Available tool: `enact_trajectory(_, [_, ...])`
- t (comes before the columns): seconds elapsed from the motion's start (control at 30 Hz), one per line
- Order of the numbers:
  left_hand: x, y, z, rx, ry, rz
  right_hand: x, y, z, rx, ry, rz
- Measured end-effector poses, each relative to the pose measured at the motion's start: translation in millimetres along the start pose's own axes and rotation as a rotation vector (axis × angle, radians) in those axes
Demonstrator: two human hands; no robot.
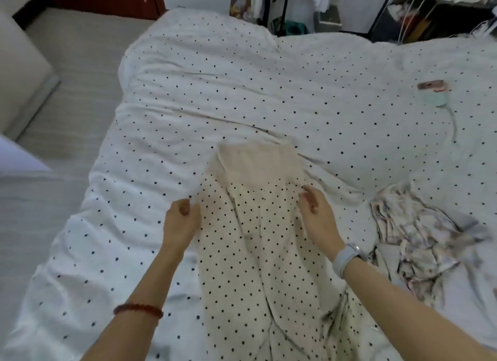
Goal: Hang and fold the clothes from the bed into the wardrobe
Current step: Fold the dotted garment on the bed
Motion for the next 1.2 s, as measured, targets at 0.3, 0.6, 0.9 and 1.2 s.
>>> enact_trajectory(0.3, [138, 126, -24, 0.218, 0.107, 0.345, -85, 187, -13, 0.097, 0.057, -0.303])
enact_trajectory(0.6, [170, 197, -28, 0.712, 0.138, 0.479, -102, 239, 20, 0.075, 0.060, -0.359])
enact_trajectory(0.9, [154, 238, 7, 0.626, 0.638, 0.390, -53, 271, 25, 0.400, 0.223, 0.085])
enact_trajectory(1.2, [132, 253, 6, 0.543, 0.450, 0.124, -59, 280, -29, 0.390, 0.431, 0.185])
Point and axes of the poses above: each hand's wrist, its own y-axis away from the middle knuckle, its own z-axis out of the back of the hand, x = y × z, the point moved 5 cm from there along -y, towards the middle knuckle, and after that the axes turned 10 degrees about z, right-handed, at the moved point
